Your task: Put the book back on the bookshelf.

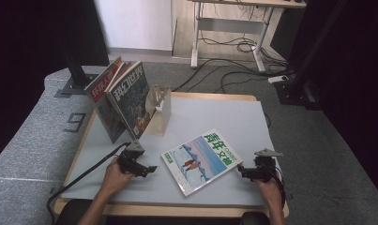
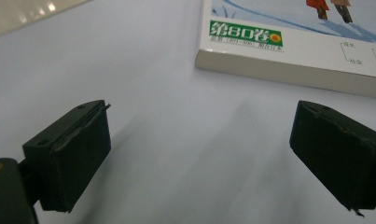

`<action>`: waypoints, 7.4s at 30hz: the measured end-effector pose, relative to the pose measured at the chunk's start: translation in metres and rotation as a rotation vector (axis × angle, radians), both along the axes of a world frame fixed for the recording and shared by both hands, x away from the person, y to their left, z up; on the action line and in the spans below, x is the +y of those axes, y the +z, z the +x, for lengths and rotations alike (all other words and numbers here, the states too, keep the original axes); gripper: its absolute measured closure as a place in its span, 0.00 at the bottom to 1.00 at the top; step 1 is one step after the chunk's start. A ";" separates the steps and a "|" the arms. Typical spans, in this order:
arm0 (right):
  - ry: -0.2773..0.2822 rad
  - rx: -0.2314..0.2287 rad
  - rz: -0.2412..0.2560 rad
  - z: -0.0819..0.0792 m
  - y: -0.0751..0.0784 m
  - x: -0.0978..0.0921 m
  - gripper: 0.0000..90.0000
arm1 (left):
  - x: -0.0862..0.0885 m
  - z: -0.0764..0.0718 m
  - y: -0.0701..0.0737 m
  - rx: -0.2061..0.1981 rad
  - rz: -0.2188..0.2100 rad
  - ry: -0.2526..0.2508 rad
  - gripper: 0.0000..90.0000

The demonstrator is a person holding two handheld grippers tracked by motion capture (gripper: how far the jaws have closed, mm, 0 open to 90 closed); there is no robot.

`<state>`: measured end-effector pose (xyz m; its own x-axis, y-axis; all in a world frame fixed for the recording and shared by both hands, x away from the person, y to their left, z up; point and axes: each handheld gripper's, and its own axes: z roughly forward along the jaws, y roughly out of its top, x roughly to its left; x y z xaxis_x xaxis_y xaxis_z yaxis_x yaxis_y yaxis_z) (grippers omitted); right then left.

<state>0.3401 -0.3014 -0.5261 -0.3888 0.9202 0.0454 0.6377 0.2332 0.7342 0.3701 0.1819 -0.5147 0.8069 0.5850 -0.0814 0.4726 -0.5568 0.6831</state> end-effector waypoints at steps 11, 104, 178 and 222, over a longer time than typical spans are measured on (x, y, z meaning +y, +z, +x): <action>0.047 -0.019 0.025 -0.010 0.005 0.018 0.02 | -0.033 0.013 0.005 -0.013 0.020 -0.081 0.02; 0.120 0.035 0.064 0.001 -0.001 0.064 0.00 | -0.060 -0.008 -0.008 0.061 0.040 -0.210 0.03; 0.102 -0.007 0.099 0.070 -0.004 0.086 0.00 | -0.087 -0.045 -0.008 0.183 -0.079 -0.359 0.04; 0.170 0.036 0.071 0.074 0.004 0.078 0.05 | -0.059 -0.023 -0.007 -0.024 0.066 -0.175 0.00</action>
